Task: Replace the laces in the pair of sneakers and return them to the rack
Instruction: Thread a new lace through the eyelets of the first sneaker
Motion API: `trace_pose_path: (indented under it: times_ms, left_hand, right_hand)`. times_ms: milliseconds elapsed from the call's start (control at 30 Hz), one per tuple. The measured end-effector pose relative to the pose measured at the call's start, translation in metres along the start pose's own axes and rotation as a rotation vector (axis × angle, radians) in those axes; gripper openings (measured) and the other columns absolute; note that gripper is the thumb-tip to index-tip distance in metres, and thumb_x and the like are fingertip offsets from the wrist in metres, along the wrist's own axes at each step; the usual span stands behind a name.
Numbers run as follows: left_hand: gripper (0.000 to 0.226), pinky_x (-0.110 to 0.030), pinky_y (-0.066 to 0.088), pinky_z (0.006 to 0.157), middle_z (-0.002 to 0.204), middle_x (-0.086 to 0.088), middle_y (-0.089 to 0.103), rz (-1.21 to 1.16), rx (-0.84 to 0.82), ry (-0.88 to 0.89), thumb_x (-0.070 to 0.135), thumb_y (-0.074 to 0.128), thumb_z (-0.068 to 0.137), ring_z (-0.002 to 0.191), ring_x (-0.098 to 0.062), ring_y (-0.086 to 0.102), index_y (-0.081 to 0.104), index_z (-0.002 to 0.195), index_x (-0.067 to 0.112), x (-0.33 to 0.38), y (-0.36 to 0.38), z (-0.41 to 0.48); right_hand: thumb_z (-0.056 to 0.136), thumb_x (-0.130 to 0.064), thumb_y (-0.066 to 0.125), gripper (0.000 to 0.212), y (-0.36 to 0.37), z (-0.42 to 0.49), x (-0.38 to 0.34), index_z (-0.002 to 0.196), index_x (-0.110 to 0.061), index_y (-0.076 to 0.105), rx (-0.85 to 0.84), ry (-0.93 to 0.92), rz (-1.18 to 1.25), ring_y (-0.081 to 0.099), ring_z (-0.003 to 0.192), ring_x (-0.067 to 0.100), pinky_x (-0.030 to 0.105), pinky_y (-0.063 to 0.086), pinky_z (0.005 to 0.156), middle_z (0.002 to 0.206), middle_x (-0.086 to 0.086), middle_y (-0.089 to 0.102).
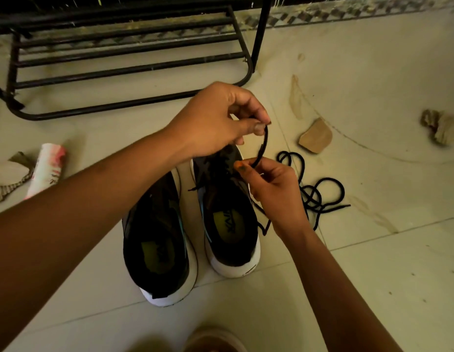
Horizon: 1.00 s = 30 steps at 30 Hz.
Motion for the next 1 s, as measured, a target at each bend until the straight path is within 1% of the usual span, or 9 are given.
trace_pose_path:
  times_ms: [267,367,433,567,633,700,800,933,1000]
  left_hand:
    - [0.015,-0.018,0.055,0.069,0.085,0.004,0.07,-0.209,0.215,-0.09,0.006,0.059,0.089,0.069,-0.002,0.066,0.066,0.092,0.018,-0.02,-0.032,-0.004]
    - [0.016,-0.012,0.052,0.07,0.087,0.005,0.069,-0.231,0.232,-0.105,0.005,0.058,0.088,0.073,0.001,0.066,0.066,0.095,0.017,-0.028,-0.03,-0.006]
    - [0.02,-0.01,0.05,0.071,0.091,0.007,0.069,-0.245,0.258,-0.106,0.002,0.058,0.088,0.078,0.003,0.065,0.066,0.1,0.017,-0.031,-0.029,-0.007]
    - [0.037,-0.007,0.043,0.087,0.115,0.015,0.06,-0.023,0.182,-0.101,0.003,0.058,0.089,0.112,-0.001,0.053,0.06,0.116,0.028,-0.039,-0.027,-0.01]
    - [0.033,-0.016,0.039,0.094,0.119,0.02,0.056,0.117,0.116,-0.135,0.011,0.06,0.089,0.117,-0.006,0.049,0.061,0.113,0.034,-0.046,-0.024,-0.015]
    - [0.022,-0.015,0.041,0.087,0.11,0.017,0.061,0.231,0.104,-0.157,0.018,0.062,0.088,0.104,-0.005,0.055,0.064,0.103,0.034,-0.051,-0.021,-0.023]
    - [0.005,0.0,0.037,0.058,0.085,0.015,0.063,0.324,0.051,-0.21,0.028,0.067,0.084,0.075,0.004,0.055,0.063,0.083,0.031,-0.058,-0.009,-0.038]
    - [0.02,-0.021,0.048,0.063,0.08,0.014,0.059,0.482,-0.016,-0.203,0.045,0.072,0.073,0.07,0.0,0.054,0.064,0.084,0.03,-0.065,0.011,-0.059]
    - [0.025,-0.021,0.044,0.064,0.086,0.016,0.053,0.545,0.033,-0.143,0.047,0.072,0.072,0.075,-0.001,0.051,0.064,0.09,0.033,-0.064,0.018,-0.066]
  right_hand:
    - [0.089,-0.023,0.064,0.008,-0.056,0.003,0.019,0.083,-0.019,0.067,0.333,0.077,-0.189,0.053,0.051,0.003,0.02,0.048,0.049,0.061,-0.009,0.058]
    - [0.087,-0.031,0.066,0.003,-0.069,0.005,0.02,0.084,-0.03,0.067,0.371,0.061,-0.321,0.06,0.062,0.011,0.032,0.054,0.062,0.074,-0.004,0.064]
    - [0.086,-0.033,0.067,0.013,-0.072,0.005,0.018,0.076,-0.038,0.062,0.393,0.045,-0.389,0.062,0.069,0.016,0.035,0.055,0.069,0.076,-0.008,0.065]
    - [0.089,-0.031,0.063,0.014,-0.071,0.003,0.024,0.081,-0.023,0.07,0.373,0.14,-0.341,0.058,0.056,0.01,0.035,0.055,0.065,0.065,-0.003,0.062]
    - [0.091,-0.026,0.06,0.016,-0.067,0.002,0.028,0.086,-0.016,0.071,0.327,0.182,-0.246,0.056,0.05,0.005,0.027,0.054,0.057,0.062,0.0,0.061]
    - [0.092,-0.018,0.059,0.015,-0.06,0.0,0.03,0.087,-0.008,0.068,0.282,0.229,-0.015,0.059,0.051,0.006,0.019,0.052,0.052,0.065,0.003,0.062]
    - [0.086,-0.002,0.061,0.006,-0.046,0.0,0.03,0.085,-0.006,0.065,0.195,0.28,0.258,0.066,0.061,0.01,0.018,0.055,0.06,0.071,0.005,0.066]
    - [0.077,0.008,0.064,0.015,-0.036,0.002,0.027,0.082,-0.006,0.064,0.129,0.271,0.309,0.069,0.07,0.012,0.02,0.056,0.066,0.069,0.002,0.07]
    - [0.074,0.01,0.067,0.018,-0.032,0.002,0.026,0.08,-0.007,0.065,0.106,0.248,0.265,0.069,0.072,0.013,0.02,0.055,0.066,0.072,0.003,0.071]
Point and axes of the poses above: each hand's wrist, its own z-axis towards the middle knuckle, its own y-axis out of the palm, x = y × z, the point moved 5 cm from there along z, towards the middle knuckle
